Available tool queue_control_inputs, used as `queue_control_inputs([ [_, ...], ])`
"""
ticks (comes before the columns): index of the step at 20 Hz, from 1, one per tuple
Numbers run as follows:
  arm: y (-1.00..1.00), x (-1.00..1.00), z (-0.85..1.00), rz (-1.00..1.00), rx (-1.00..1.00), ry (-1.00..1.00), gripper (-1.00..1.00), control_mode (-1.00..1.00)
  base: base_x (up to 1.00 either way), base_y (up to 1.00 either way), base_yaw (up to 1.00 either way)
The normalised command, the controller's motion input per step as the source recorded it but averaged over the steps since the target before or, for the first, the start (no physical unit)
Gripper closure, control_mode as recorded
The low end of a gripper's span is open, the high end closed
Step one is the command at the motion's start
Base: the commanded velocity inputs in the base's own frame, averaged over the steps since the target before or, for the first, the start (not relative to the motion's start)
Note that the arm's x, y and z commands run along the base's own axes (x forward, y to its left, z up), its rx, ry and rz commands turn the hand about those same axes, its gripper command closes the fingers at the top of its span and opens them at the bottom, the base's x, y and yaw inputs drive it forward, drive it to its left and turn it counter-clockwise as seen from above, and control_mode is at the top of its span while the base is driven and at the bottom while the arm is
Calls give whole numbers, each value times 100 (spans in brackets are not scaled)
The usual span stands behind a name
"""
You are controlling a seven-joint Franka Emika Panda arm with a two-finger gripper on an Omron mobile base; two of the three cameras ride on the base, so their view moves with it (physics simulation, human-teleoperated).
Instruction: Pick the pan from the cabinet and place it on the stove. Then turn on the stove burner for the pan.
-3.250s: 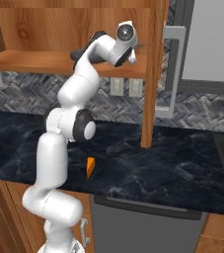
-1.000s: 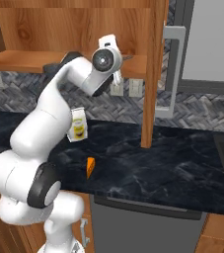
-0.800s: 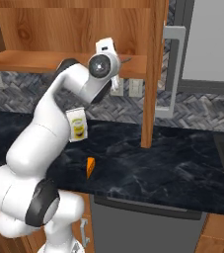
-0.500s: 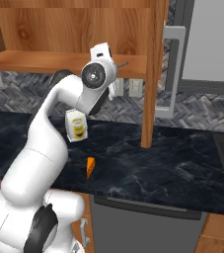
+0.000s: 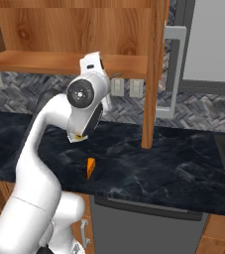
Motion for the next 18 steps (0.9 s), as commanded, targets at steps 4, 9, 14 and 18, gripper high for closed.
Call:
queue_control_inputs([
  [4, 7, -73, 0, 0, 1, 0, 100, -100, 0, 0, 0],
  [9, 15, -71, 0, 6, 1, 0, 100, -100, 0, 0, 0],
  [14, 24, -66, 0, 15, 0, 0, 100, -100, 0, 0, 0],
  [18, 23, -61, 0, 18, 1, 0, 100, -100, 0, 0, 0],
])
